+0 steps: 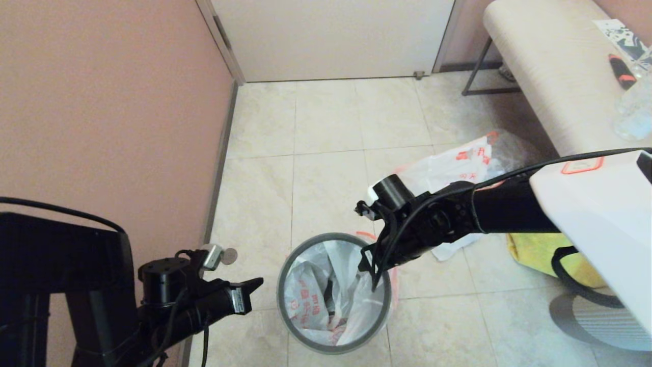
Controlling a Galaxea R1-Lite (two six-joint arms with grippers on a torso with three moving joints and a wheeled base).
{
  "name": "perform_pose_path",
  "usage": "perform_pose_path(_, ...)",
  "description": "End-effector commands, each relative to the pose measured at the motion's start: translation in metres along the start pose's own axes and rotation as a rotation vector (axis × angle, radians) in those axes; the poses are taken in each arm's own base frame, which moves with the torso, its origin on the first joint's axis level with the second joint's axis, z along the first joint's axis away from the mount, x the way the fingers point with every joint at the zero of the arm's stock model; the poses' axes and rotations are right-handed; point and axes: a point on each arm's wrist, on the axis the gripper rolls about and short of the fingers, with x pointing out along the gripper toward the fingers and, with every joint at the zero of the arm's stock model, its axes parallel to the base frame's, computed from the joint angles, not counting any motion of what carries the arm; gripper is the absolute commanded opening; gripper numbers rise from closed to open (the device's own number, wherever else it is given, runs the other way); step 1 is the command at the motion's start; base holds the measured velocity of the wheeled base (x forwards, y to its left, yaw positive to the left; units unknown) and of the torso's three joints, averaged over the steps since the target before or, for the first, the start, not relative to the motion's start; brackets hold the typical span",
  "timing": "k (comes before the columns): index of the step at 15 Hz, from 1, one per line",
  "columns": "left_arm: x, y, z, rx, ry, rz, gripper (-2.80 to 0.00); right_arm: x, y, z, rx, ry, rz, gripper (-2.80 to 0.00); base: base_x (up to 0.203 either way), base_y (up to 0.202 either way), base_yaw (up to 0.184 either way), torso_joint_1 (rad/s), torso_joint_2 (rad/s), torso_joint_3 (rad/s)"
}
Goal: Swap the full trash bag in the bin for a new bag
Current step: Place the trash can ring on the trash can
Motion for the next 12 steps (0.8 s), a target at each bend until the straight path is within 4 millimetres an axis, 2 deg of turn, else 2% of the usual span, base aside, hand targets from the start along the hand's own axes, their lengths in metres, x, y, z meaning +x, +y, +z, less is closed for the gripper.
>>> perform_pose_path(1, 0.005, -0.005, -0.008, 0.004, 0.034, -0.022, -2.80, -0.024, -0.017, 0.003, 0.049, 0.014, 0.271, -2.80, 0.000, 0.000, 0.000, 0.000, 0.00, 0.000)
perform_pose_path(5, 0.002, -0.006, -0.012, 0.002, 0.052, -0.032, -2.80, -0.024, -0.068, -0.004, 0.146, 0.057, 0.498, -2.80, 0.000, 0.000, 0.000, 0.000, 0.00, 0.000)
perform_pose_path(7, -0.001, -0.008, -0.008, 0.009, 0.028, -0.039, -2.80, -0.003, -0.086, -0.019, 0.094, 0.094, 0.523, -2.80, 0.000, 0.000, 0.000, 0.000, 0.00, 0.000)
perform_pose_path(10, -0.004, -0.012, -0.010, 0.010, 0.040, -0.050, -2.80, 0.027, -0.093, -0.032, 0.067, 0.146, 0.533, -2.80, 0.000, 0.000, 0.000, 0.000, 0.00, 0.000)
perform_pose_path(12, 0.006, -0.018, -0.002, 0.038, -0.002, -0.080, -2.80, 0.032, -0.094, -0.033, 0.050, 0.140, 0.577, -2.80, 0.000, 0.000, 0.000, 0.000, 0.00, 0.000)
